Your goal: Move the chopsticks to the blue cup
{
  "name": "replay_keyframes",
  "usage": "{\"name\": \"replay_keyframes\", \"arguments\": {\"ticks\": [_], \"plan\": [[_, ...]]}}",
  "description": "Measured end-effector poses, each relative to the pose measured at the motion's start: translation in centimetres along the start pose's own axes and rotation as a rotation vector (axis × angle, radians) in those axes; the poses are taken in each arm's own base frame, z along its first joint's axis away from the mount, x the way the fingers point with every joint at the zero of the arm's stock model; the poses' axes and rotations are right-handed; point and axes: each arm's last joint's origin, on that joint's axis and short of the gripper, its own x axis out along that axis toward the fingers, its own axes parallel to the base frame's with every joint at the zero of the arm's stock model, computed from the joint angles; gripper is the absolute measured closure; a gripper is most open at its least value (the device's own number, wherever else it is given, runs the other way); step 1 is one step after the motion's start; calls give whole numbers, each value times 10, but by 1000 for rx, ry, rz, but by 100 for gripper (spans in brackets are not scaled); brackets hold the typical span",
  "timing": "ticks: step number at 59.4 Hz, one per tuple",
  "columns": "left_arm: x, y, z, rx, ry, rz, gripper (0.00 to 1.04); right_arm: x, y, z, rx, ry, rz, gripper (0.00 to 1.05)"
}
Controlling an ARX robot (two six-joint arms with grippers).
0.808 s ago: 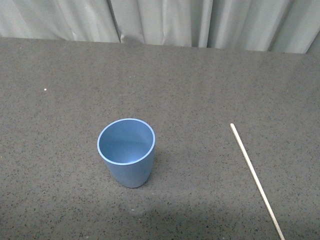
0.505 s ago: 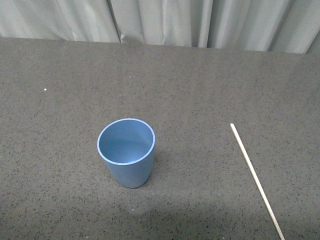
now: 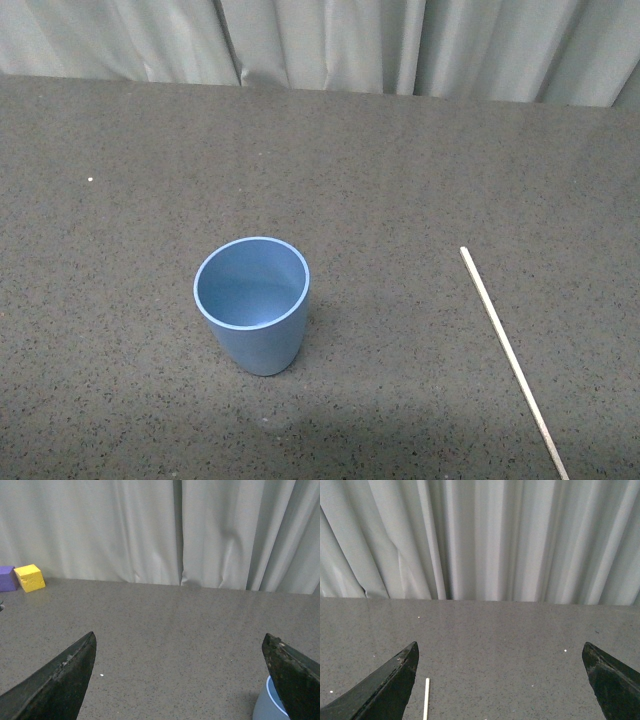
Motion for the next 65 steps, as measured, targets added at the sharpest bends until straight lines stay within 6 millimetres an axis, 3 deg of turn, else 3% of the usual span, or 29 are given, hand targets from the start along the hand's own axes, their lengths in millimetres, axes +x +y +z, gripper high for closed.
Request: {"name": "replay_keyframes", "arguments": {"ticks": [11, 18, 33, 38, 49, 65], "plan": [[0, 0, 0, 0, 0, 0, 7, 0, 0, 0, 0, 0, -5, 9], [0, 0, 0, 0, 0, 0, 7, 11, 0, -1, -220, 91, -137, 9], [0, 0, 0, 0, 0, 0, 7, 74, 14, -4, -162, 420, 65, 9], [0, 0, 0, 0, 0, 0, 7, 111, 27, -21, -115, 610, 135, 9], [0, 0, 0, 0, 0, 0, 7, 157, 52, -56, -86, 908, 217, 9], [0, 0, 0, 0, 0, 0, 7, 197, 74, -90, -90, 1102, 198, 9]]}}
